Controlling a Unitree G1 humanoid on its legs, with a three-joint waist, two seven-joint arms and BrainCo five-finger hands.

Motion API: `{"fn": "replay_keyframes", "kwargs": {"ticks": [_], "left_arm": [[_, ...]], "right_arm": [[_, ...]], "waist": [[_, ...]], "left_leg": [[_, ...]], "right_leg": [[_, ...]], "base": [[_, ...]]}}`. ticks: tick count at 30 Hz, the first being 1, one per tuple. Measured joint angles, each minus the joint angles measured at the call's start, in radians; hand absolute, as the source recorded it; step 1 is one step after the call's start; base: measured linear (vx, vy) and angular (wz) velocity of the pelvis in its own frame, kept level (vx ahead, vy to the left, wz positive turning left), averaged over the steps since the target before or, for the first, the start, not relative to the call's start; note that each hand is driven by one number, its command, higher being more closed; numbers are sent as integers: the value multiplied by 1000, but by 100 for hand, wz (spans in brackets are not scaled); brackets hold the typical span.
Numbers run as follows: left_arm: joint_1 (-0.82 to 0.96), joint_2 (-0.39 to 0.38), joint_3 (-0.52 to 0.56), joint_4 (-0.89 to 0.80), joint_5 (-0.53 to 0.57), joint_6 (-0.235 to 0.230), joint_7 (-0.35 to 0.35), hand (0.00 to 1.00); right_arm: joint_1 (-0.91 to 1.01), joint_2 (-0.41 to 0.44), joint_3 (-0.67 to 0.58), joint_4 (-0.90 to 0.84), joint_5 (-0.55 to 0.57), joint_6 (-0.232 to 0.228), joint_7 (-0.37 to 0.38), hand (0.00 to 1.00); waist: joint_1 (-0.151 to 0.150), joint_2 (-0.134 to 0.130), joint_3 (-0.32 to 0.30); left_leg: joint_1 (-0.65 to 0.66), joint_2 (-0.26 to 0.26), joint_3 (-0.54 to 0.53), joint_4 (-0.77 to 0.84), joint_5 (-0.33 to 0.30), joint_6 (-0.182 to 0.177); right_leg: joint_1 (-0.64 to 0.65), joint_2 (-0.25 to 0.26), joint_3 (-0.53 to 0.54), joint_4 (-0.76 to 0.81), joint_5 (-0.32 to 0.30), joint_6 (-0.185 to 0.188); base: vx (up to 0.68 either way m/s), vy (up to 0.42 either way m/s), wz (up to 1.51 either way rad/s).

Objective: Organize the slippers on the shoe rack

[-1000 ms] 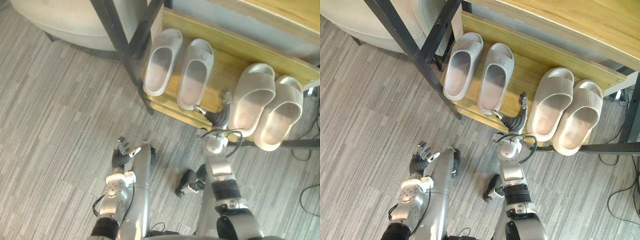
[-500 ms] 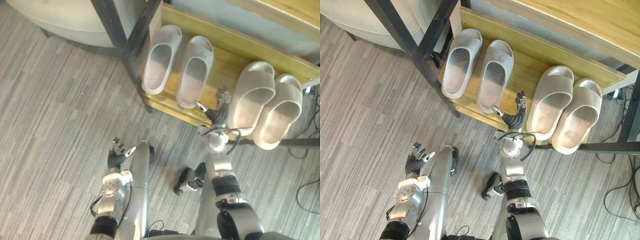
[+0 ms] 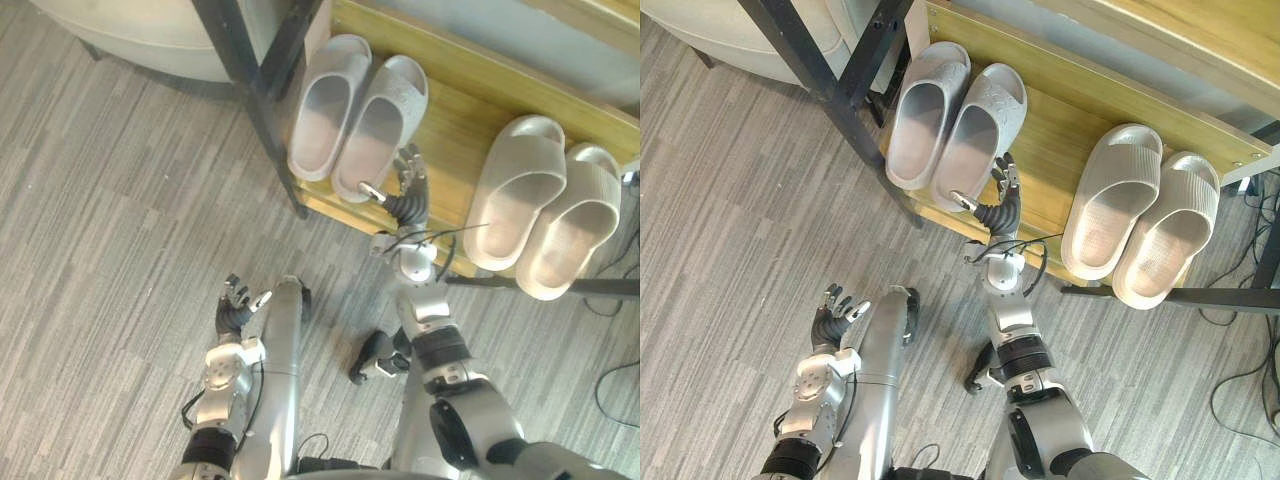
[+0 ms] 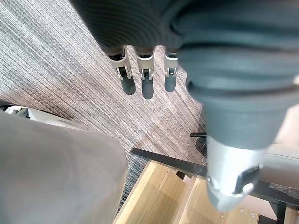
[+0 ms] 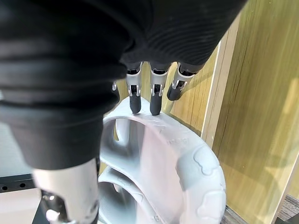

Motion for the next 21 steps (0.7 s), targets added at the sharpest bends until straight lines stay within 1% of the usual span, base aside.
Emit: {"fn": "replay_keyframes", "kwargs": {"ticks": [2,9,12,15,17,18,19,21], "left_arm": [[-5,-2,1,8,0,0,0,0],[-12,-5,1,18,-1,0,2,0],[-13,-7,1,23,-9,1,3,0],[-15,-13,1,26,-11,3,10,0],[-15,-24,1,26,-20,5,22,0],[-15,-28,0,24,-20,7,22,0],[-14,-29,0,22,-20,7,23,0],[-11,-31,0,15,-20,12,23,0]], "right_arm": [[-13,0,0,16,13,-3,-13,0],[-29,-3,-1,23,11,9,-29,0],[-30,-6,-1,20,-2,22,-38,0],[-29,-17,-1,8,-45,47,-58,0],[-8,-17,-3,-35,-77,78,-64,0],[20,-13,-4,-74,-105,93,-67,0],[36,-10,-5,-96,-114,96,-69,0],[126,18,-18,-199,-148,112,-75,0]], "waist": [[1,3,0],[2,10,-2],[3,15,-3],[7,23,-5],[11,31,-6],[11,34,-8],[12,34,-8],[11,36,-7]], "left_leg": [[0,-1,0,0,0,1],[-3,0,-2,0,1,1],[-3,1,-2,2,3,5],[-4,3,-2,4,3,6],[-3,4,-2,5,3,6],[-2,4,-2,5,3,6],[-2,4,-3,5,3,6],[15,7,-6,4,5,3]], "right_leg": [[0,-3,-1,3,0,0],[-2,-4,-5,8,0,-1],[-2,-3,-5,8,0,-1],[-2,0,-4,7,0,-1],[-1,2,-3,7,0,-2],[0,4,-3,6,0,-2],[1,6,-3,5,0,-2],[22,11,-6,-4,0,-1]], "base": [[0,0,0],[0,0,0],[0,0,0],[0,0,0],[0,0,0],[0,0,0],[0,0,0],[0,0,0]]}}
